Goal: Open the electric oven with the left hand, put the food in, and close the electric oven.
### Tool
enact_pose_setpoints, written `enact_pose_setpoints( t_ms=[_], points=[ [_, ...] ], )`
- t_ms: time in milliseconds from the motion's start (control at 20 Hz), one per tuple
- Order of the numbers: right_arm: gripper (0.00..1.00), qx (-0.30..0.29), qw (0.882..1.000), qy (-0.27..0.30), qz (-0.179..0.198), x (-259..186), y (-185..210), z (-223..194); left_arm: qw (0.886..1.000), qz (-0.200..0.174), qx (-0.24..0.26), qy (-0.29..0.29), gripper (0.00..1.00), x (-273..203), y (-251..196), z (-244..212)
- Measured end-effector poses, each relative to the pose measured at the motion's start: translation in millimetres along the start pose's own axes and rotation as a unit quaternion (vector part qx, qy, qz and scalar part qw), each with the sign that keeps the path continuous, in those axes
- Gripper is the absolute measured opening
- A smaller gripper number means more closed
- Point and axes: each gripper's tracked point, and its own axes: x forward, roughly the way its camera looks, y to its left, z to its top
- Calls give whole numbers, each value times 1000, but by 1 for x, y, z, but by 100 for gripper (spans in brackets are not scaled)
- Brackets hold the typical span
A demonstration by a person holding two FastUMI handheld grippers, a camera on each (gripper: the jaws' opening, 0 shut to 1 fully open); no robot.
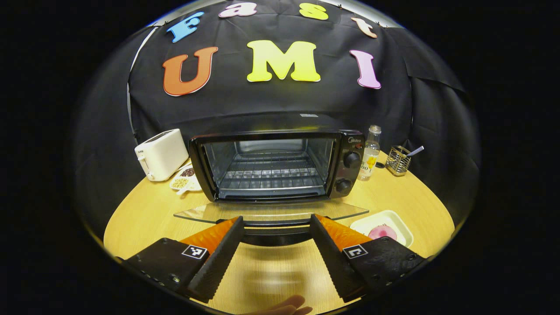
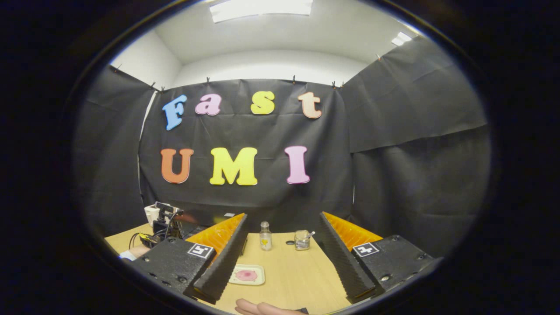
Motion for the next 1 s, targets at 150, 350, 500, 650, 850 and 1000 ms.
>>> enact_pose_setpoints(
  t_ms=[150, 350, 500, 650, 850, 1000],
  points=[
    [96, -2, 1000, -1, -2, -3, 1, 1, 1000, 0, 3, 7, 96, -1, -1, -18],
    [96, 1, 1000, 2, -2, -3, 3, -5, 999, -2, 7, 47, 96, 5, -4, -63],
    [96, 3, 1000, 9, -1, 2, 7, -12, 997, -2, -4, 81, 95, 12, -5, -96],
    [96, 0, 1000, 20, 4, 6, 15, -21, 998, -1, 7, 56, 95, 13, -2, -94],
    [96, 0, 999, 34, 8, 10, 23, -30, 999, -2, 11, 50, 95, 13, -3, -94],
    [96, -7, 999, 39, 8, 14, 25, -35, 999, 1, 12, 39, 96, 10, 0, -86]
  ],
)
